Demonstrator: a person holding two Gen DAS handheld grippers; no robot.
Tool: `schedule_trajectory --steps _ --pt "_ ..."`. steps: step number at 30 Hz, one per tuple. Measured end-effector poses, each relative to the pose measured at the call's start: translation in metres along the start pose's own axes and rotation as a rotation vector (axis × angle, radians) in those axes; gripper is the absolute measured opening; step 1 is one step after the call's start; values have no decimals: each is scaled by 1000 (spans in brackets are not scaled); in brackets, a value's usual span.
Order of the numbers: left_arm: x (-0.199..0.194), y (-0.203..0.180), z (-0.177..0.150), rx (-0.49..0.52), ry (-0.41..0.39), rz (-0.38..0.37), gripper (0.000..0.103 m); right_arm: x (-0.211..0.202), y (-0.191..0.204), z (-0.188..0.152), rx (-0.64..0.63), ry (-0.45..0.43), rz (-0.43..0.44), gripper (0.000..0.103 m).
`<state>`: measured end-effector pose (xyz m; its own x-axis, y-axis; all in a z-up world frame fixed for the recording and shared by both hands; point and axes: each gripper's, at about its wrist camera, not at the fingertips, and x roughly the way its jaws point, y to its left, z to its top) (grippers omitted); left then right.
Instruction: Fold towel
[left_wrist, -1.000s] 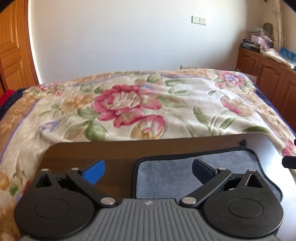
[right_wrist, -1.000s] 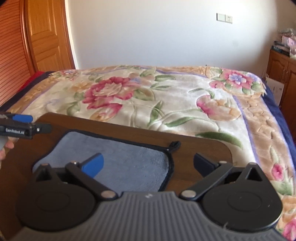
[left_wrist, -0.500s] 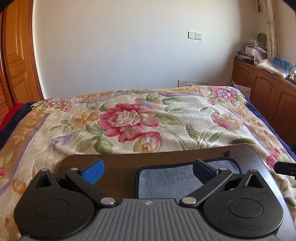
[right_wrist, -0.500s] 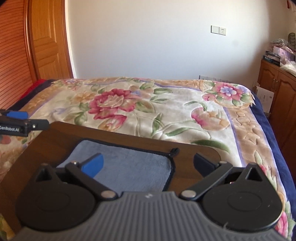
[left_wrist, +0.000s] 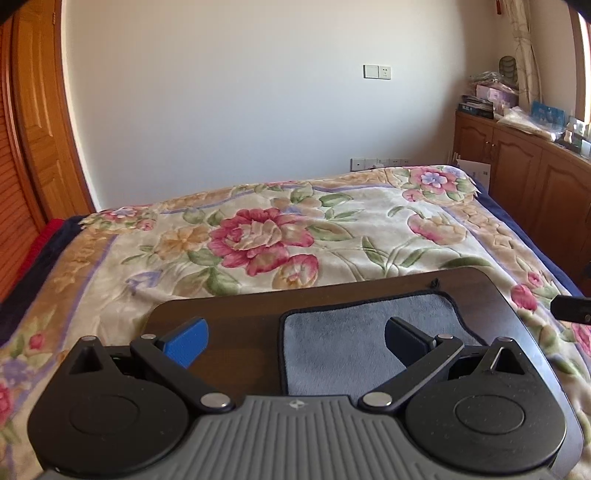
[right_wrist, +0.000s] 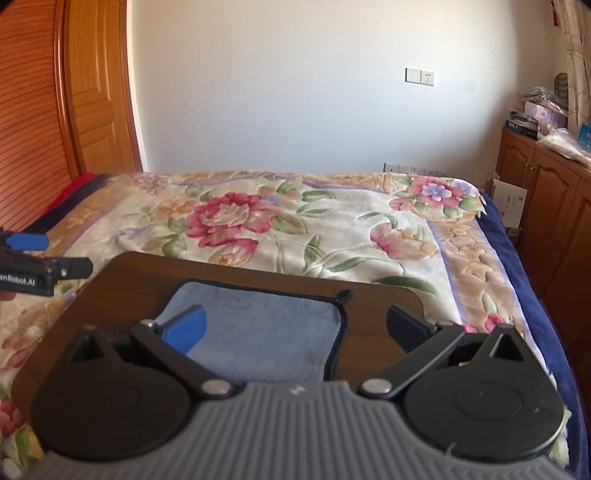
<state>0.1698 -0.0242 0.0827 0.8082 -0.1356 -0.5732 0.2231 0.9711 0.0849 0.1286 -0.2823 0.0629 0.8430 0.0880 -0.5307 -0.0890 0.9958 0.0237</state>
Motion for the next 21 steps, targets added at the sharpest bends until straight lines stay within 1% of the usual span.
schedule_trajectory --steps 4,10,15,21 --pt "-23 0 -11 -14 5 0 100 -19 5 -5 7 -15 1 103" --pt "-50 -1 -27 -8 9 15 100 -44 15 -18 5 -29 3 103" --pt "-65 -2 -40 -20 11 19 100 -56 23 -30 -2 -25 7 103" --pt "-74 -4 -57 -11 27 22 100 -63 28 -47 -4 -13 6 103"
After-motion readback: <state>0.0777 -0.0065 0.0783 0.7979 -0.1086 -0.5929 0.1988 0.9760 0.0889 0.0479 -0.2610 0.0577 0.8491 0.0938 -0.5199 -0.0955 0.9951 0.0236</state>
